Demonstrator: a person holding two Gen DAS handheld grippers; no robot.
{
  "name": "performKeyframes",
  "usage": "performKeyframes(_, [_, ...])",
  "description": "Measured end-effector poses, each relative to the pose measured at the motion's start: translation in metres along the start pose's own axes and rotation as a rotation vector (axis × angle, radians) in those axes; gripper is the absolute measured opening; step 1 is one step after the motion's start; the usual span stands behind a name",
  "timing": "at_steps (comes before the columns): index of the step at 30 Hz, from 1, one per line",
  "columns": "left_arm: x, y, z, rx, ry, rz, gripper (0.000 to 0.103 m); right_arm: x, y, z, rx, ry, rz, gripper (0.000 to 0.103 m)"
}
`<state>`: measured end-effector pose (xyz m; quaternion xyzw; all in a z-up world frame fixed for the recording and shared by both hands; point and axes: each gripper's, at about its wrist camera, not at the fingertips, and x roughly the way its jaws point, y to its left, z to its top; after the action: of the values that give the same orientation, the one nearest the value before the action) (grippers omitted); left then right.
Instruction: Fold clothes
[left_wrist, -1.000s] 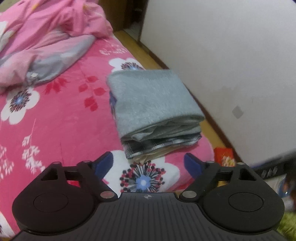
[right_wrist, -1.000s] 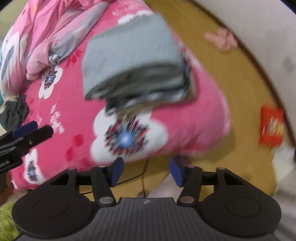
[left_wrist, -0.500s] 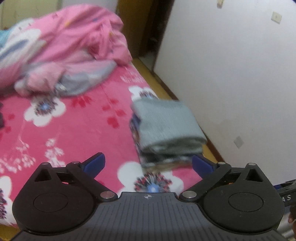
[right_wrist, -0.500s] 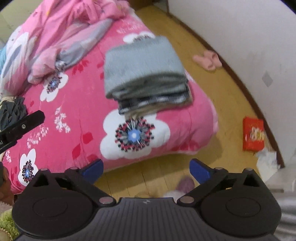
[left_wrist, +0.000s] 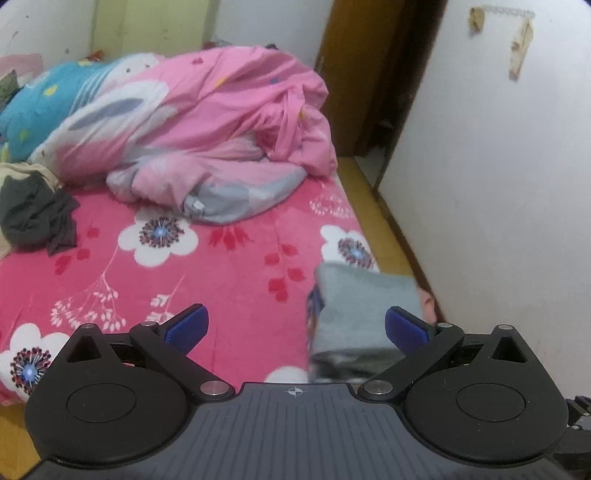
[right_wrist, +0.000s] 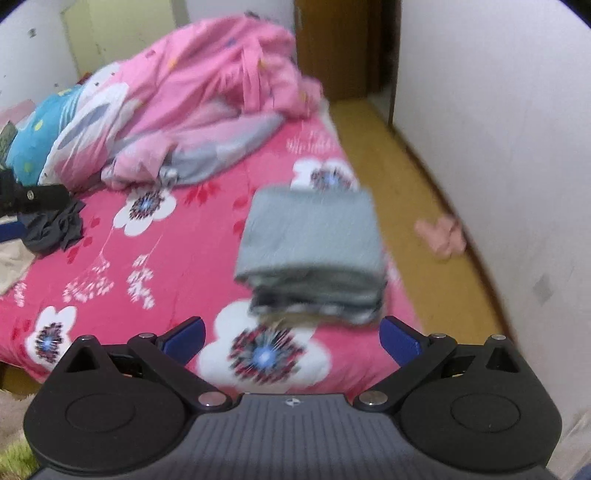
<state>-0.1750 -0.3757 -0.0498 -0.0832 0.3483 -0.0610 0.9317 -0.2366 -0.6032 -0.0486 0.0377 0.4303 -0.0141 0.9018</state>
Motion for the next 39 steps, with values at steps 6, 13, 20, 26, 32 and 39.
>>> performKeyframes(6, [-0.026, -0.042, 0.017, 0.017, 0.004, 0.051, 0.103, -0.039, -0.018, 0.031, -0.035, -0.067, -0.019, 0.103])
performKeyframes(13, [-0.026, -0.071, 0.001, -0.025, 0.086, 0.091, 0.103, -0.044, -0.022, 0.025, -0.044, -0.046, -0.029, 0.103])
performKeyframes(20, [-0.022, -0.08, -0.01, -0.048, 0.145, 0.116, 0.103, -0.046, -0.033, 0.022, 0.015, -0.054, -0.021, 0.103])
performKeyframes(26, [-0.018, -0.081, -0.012, -0.03, 0.181, 0.141, 0.103, -0.044, -0.038, 0.021, 0.062, -0.023, -0.07, 0.103])
performKeyframes(32, [-0.013, -0.08, -0.013, 0.006, 0.194, 0.164, 0.103, -0.044, -0.029, 0.009, 0.056, 0.048, -0.098, 0.103])
performKeyframes(39, [-0.013, -0.081, -0.011, 0.042, 0.178, 0.179, 0.103, -0.049, -0.022, 0.007, 0.038, 0.053, -0.147, 0.103])
